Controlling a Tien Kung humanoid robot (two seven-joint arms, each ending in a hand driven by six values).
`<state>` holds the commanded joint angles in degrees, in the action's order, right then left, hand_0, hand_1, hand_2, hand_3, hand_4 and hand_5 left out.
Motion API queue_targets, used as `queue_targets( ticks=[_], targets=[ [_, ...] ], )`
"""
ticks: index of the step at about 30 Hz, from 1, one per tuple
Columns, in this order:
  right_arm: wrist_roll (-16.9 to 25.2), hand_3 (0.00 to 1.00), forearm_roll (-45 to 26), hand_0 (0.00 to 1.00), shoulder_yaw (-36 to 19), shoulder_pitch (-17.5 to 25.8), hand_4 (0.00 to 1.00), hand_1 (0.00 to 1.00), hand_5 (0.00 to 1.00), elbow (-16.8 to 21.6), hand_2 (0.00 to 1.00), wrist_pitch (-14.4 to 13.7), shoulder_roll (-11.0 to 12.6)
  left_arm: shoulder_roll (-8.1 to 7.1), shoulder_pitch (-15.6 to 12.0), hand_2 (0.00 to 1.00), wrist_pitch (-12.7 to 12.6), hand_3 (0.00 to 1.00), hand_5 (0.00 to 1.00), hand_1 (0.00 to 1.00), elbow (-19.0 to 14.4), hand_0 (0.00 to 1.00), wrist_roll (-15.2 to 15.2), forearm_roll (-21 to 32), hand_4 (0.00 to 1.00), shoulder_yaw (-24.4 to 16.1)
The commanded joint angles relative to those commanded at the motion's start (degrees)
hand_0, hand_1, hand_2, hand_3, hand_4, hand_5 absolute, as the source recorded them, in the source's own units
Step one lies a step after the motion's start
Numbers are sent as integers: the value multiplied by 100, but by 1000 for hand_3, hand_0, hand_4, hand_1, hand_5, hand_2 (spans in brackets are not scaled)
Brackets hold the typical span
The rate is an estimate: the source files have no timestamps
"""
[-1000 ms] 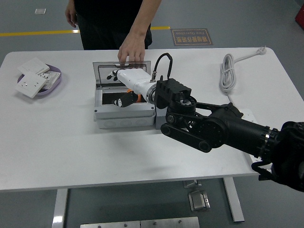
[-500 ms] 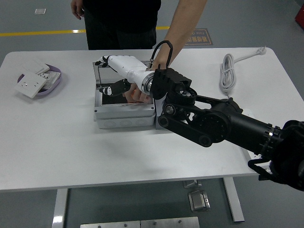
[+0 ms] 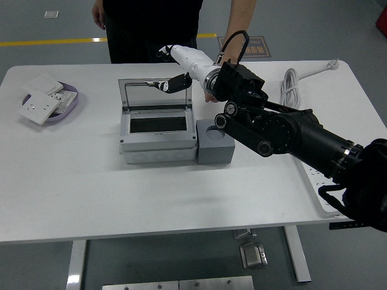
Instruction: Pick up the cylinder from the cube,place it in the box,flap close box
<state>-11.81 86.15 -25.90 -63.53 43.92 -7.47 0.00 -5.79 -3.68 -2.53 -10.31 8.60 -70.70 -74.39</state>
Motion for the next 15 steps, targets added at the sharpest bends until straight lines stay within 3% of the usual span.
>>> queue_targets(
  ticks=[6,15],
  targets=[
    [46,830,-155,870,181,85,804,777,280,-140,787,-38,0,12,14,558,-3,594,222,596,0,578,-3,19,602,17],
    [21,826,-128,866,381,278,800,774,295,341,783,-96,0,36,-12,558,-18,594,219,596,0,578,-6,46,600,27]
  ],
)
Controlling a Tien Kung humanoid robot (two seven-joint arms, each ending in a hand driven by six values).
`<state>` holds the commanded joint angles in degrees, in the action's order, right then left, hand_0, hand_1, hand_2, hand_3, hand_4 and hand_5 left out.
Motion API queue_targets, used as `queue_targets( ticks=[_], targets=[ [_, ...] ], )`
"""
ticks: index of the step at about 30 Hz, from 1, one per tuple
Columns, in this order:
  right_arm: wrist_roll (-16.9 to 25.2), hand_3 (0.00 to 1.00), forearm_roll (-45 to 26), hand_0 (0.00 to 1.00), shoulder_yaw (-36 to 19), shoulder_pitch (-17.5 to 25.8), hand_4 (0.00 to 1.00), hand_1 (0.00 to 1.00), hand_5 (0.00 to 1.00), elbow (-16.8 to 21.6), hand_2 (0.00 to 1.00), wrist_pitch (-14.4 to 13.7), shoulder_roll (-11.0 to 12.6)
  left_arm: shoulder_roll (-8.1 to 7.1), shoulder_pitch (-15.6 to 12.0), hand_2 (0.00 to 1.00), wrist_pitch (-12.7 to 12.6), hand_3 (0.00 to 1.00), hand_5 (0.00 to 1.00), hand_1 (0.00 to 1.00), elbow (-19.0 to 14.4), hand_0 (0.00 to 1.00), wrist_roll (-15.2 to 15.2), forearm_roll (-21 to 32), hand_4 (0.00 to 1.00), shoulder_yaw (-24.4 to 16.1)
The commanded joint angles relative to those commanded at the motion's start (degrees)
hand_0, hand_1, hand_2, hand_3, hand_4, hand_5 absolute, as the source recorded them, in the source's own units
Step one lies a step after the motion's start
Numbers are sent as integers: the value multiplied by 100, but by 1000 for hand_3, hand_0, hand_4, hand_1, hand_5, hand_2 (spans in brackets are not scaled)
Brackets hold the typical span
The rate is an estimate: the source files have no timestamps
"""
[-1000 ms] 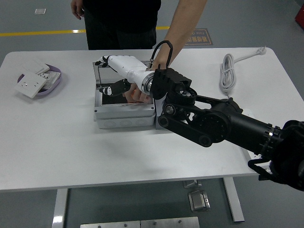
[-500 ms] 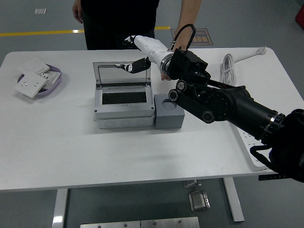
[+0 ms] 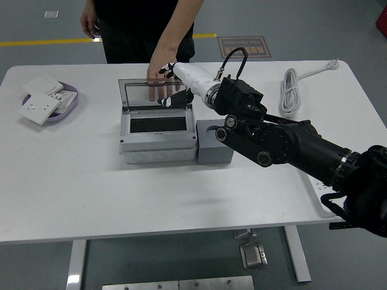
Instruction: Pick up the cylinder from the cube,place it in the box,flap close box
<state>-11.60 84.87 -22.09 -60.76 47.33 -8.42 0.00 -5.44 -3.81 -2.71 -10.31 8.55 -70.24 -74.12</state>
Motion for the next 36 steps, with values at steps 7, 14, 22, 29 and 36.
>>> queue_targets(
  ticks=[7,14,22,29,36],
  targets=[
    [-57,825,152,865,112,103,795,774,300,556,780,-14,0,19,-12,557,-5,594,218,596,0,578,-4,3,601,-5],
    [-100,825,236,862,206,207,793,767,302,921,781,4,0,31,-26,557,-6,594,217,596,0,578,-16,17,601,2],
    [-122,823,314,844,203,361,792,759,306,1175,780,23,0,45,-55,557,-11,593,217,595,0,578,-22,32,601,10],
    [-116,823,340,835,148,454,792,754,306,1211,779,36,65,56,-60,557,-8,593,216,596,0,578,-32,45,601,21],
    [-80,823,335,834,34,581,790,752,305,1147,779,16,171,66,-67,558,-2,593,216,595,0,578,-37,48,601,28]
  ],
)
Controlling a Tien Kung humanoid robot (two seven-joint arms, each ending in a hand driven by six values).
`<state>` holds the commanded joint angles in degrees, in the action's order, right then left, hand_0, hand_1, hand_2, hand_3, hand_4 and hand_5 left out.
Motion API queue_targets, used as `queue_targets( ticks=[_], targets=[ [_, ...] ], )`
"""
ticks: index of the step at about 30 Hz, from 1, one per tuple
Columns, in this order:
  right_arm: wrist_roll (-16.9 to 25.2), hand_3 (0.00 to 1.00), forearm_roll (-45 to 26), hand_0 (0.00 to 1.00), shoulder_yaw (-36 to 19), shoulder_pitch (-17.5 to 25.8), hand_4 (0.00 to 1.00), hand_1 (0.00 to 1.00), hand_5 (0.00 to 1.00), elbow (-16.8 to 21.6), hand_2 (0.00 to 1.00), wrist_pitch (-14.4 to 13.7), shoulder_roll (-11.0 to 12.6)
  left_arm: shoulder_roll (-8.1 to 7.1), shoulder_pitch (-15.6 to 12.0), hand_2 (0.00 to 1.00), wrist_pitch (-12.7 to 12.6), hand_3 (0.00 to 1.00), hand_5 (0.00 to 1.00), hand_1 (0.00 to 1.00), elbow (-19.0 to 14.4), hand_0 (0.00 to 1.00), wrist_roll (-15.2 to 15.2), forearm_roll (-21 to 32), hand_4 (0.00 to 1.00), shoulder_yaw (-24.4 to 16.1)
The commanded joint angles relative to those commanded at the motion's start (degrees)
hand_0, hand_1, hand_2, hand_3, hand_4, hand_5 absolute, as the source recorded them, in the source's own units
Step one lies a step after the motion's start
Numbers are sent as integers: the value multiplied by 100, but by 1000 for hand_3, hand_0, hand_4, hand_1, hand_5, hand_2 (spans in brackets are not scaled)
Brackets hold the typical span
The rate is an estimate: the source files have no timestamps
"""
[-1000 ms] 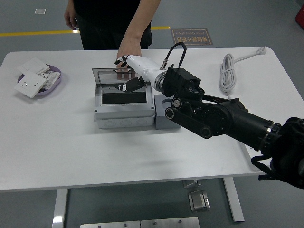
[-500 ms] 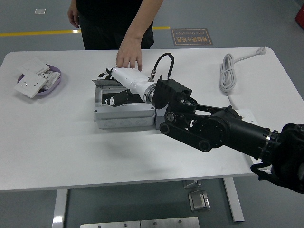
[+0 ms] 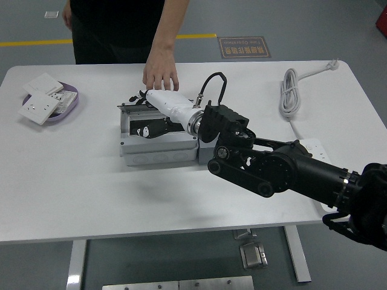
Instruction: Pick up the cylinder from the cube,place it in the box,flap close box
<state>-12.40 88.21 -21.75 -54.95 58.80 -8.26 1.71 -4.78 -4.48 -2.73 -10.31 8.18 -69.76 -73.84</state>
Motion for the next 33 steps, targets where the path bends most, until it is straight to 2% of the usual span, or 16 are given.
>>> queue_targets(
  ticks=[5,33],
  targets=[
    [7,823,5,834,-67,67,791,752,307,26,777,-13,109,7,-7,558,0,594,214,595,0,578,-5,13,600,12],
    [-152,823,152,830,-9,158,793,744,314,845,776,-13,608,32,-22,557,-46,594,216,595,0,578,-3,7,600,9]
  ],
)
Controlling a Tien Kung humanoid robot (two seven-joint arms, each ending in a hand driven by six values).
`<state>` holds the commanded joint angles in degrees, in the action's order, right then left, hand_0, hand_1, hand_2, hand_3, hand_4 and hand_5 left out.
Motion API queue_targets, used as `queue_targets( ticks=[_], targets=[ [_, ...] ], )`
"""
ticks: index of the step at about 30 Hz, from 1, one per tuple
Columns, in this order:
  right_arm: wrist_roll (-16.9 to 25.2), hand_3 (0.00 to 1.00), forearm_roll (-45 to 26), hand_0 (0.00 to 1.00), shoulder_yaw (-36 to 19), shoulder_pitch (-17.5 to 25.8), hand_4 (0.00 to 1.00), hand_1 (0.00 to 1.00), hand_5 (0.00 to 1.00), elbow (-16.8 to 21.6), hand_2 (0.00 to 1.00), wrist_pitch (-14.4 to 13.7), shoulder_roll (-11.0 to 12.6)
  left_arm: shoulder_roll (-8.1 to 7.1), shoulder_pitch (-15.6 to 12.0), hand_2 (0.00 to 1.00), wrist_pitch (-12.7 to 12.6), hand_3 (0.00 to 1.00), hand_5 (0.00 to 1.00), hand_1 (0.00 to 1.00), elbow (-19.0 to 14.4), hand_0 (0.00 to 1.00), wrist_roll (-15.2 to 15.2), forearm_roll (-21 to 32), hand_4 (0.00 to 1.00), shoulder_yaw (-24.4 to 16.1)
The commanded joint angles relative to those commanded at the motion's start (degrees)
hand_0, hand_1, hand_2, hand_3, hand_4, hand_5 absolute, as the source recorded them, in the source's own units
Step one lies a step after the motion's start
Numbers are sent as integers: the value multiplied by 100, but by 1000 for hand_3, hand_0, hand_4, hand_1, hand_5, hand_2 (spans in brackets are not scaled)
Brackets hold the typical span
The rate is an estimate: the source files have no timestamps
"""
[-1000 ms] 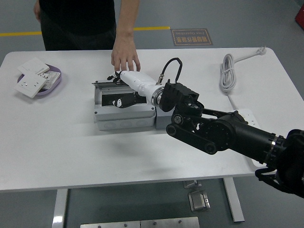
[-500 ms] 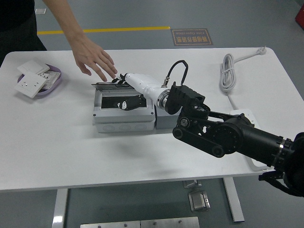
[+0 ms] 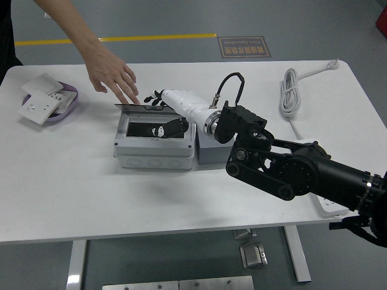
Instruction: Pick up the cylinder from the cube,place it in the box,flap close box
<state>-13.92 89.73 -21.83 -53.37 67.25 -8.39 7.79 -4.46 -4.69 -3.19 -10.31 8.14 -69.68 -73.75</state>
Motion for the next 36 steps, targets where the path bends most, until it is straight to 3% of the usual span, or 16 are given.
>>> queue_targets(
  ticks=[12,36],
  targets=[
    [-50,823,-27,828,77,0,795,742,321,417,776,-30,78,4,10,557,-30,594,214,595,0,578,-2,-24,599,-4],
    [-34,825,-144,817,147,108,793,740,331,612,778,-92,138,6,10,557,-68,593,212,595,0,578,-3,-19,602,6]
  ],
)
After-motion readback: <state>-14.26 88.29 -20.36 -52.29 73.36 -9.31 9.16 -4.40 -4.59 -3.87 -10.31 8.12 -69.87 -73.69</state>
